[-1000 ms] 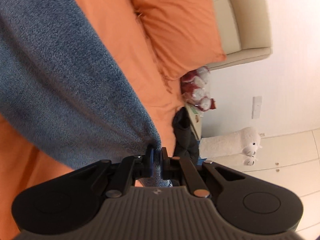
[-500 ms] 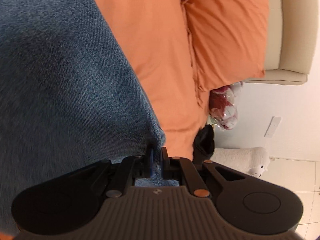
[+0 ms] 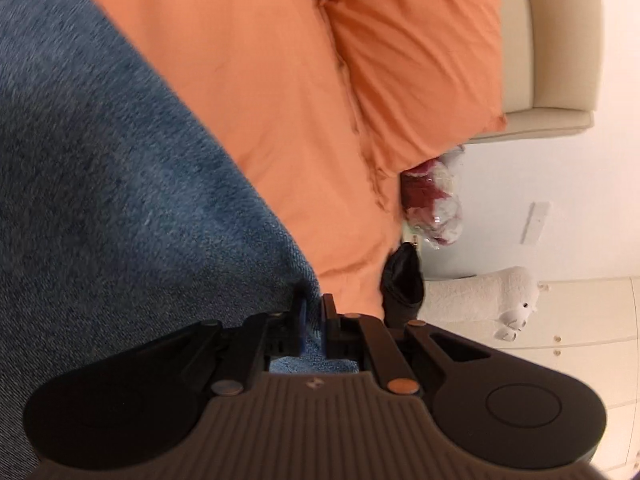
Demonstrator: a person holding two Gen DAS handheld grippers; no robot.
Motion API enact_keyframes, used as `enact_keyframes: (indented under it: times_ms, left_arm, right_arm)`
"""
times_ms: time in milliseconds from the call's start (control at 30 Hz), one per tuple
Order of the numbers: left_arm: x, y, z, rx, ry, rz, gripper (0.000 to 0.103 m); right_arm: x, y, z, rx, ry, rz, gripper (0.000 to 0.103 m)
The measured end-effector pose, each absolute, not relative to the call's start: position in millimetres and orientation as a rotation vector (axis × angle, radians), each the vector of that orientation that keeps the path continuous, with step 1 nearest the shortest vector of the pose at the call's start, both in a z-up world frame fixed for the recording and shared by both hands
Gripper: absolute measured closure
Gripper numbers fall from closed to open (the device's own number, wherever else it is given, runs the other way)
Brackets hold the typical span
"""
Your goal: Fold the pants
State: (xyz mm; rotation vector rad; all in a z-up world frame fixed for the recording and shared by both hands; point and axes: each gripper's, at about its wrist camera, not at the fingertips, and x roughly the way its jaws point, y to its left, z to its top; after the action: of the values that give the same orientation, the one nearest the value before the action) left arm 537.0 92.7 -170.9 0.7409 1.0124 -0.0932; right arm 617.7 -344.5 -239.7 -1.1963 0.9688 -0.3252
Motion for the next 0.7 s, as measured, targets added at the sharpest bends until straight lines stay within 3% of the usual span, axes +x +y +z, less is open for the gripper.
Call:
enact_keyframes:
  times_ms: [33, 100, 367, 700]
  left_arm:
    - [532.9, 96.0, -163.5, 0.731, 1.008, -0.097, 0.016]
    - [523.9, 104.5, -146.4, 0.698, 1.007, -0.095, 0.016]
    - [472.4, 157.0, -94.5, 0.619, 1.048, -0.126, 0.016]
    - [390.0, 200.8, -109.1, 0.66, 1.1, -0.17, 0.016]
  right_arm:
    - [617.9, -344.9, -238.0, -1.195, 0.958, -0.333, 0.101]
    - [616.9, -345.9, -233.3, -1.179, 0.962, -0.358, 0.085]
    - [565.2, -318.6, -179.9, -0.942, 0.975, -0.15, 0.083]
    - [444.4, -182.5, -146.9, -0.482, 1.065, 0.325, 0.078]
